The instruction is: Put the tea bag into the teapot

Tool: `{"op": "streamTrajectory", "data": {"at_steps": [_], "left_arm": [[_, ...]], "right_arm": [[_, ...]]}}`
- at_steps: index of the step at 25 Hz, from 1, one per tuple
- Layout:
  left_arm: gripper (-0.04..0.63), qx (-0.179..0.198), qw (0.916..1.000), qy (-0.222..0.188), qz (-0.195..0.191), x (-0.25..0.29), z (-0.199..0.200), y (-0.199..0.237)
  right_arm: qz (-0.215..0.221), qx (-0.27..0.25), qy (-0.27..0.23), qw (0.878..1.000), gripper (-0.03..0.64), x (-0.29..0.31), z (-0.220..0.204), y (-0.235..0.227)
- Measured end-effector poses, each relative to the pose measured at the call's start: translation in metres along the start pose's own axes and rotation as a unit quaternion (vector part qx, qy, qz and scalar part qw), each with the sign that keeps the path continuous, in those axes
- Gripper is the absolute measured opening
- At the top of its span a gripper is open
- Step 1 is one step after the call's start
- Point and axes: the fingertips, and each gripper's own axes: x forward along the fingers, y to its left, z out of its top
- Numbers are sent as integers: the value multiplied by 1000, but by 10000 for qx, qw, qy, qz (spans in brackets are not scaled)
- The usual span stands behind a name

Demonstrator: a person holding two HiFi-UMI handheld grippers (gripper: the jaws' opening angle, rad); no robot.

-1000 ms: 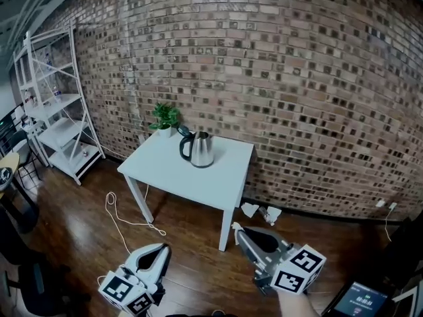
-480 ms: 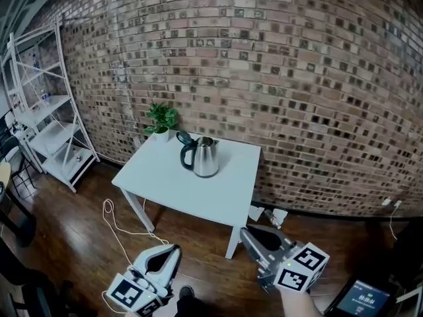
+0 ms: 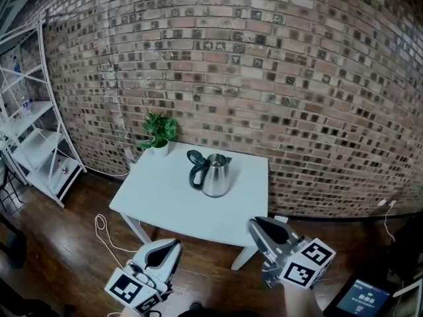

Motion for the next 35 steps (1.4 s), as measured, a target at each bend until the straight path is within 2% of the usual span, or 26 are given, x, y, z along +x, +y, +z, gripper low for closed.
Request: {"op": "streamTrajectory", "data": {"at_steps": [8, 11, 15, 25, 29, 35], "left_arm": [[-9, -30, 9992, 48, -399, 32, 1, 67], [-9, -182, 9987, 69, -469, 55, -6, 89], [-8, -166, 9980, 128, -604, 91, -6, 112], [-3, -85, 9952, 393, -893, 173, -7, 149], [2, -165, 9921, 497, -1138, 189, -11, 163], [2, -222, 9845, 509, -1666, 205, -11, 170]], "right_arm": [[-297, 48, 128, 9995, 25, 69, 2, -19], [-348, 61, 222, 9991, 26, 91, -5, -39], [-461, 132, 203, 9986, 25, 121, -6, -81], [-388, 169, 203, 9989, 25, 185, 19, -164], [-419, 65, 238, 9988, 25, 209, 21, -175], [-733, 104, 227, 9970, 26, 241, 31, -196]]}}
